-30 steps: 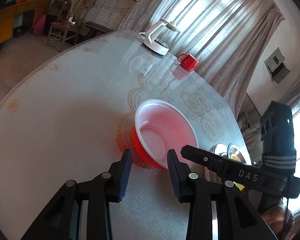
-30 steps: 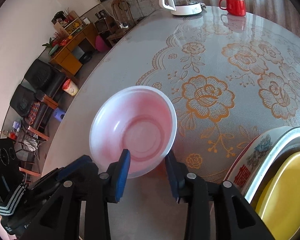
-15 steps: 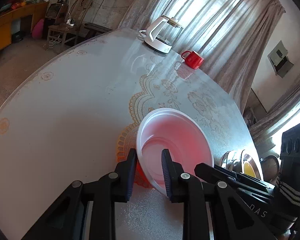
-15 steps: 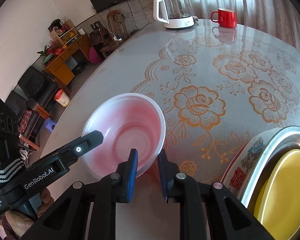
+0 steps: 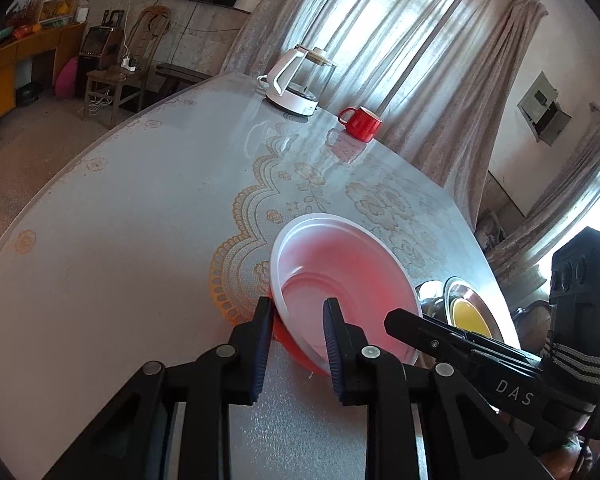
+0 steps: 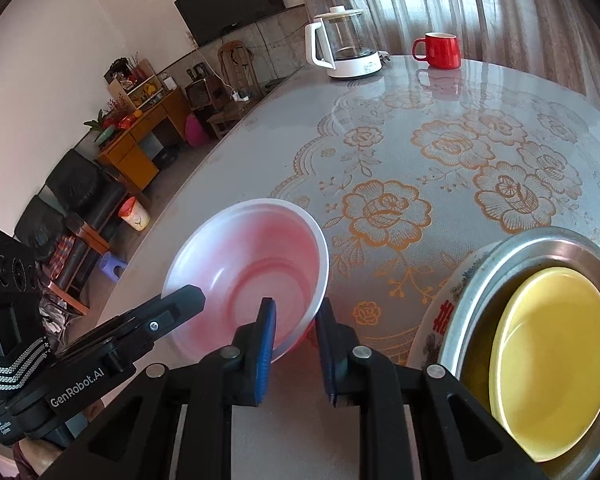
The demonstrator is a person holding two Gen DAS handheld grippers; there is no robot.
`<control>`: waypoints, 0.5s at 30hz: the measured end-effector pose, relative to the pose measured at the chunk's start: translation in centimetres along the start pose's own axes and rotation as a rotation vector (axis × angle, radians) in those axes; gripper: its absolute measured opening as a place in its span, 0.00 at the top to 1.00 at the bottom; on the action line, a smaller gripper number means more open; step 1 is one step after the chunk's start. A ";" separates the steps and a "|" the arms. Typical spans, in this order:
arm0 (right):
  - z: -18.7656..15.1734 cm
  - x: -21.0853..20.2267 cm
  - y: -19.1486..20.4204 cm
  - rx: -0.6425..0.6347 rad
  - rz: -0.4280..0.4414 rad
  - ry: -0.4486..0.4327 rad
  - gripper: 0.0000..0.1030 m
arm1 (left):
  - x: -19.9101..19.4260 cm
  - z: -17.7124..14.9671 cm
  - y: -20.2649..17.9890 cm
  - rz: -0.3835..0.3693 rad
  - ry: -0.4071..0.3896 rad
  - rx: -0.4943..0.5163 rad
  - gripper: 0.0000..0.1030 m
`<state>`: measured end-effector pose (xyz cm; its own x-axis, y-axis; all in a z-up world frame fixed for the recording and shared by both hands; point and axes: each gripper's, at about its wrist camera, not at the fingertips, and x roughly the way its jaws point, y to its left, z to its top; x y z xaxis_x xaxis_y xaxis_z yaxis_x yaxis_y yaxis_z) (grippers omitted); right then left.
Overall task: Organize plates and bowls
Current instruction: 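Lift the red bowl with the left gripper toward the bowl stack, then lower the red bowl into the yellow bowl with the left gripper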
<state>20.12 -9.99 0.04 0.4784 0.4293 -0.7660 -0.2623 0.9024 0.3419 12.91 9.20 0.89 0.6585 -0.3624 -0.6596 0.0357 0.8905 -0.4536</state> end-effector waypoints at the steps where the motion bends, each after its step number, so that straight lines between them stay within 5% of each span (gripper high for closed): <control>1: -0.2 -0.2 -0.1 0.002 0.002 -0.002 0.81 | -0.2 -0.1 -0.2 0.001 -0.005 0.007 0.76; 15: -2.3 -3.7 -1.6 0.030 0.047 -0.061 0.81 | -2.2 -1.1 -3.6 -0.011 -0.048 0.125 0.76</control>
<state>16.89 -13.06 1.07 0.5164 0.4722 -0.7144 -0.2614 0.8814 0.3935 10.51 6.49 3.30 0.6930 -0.3609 -0.6241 0.1339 0.9151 -0.3804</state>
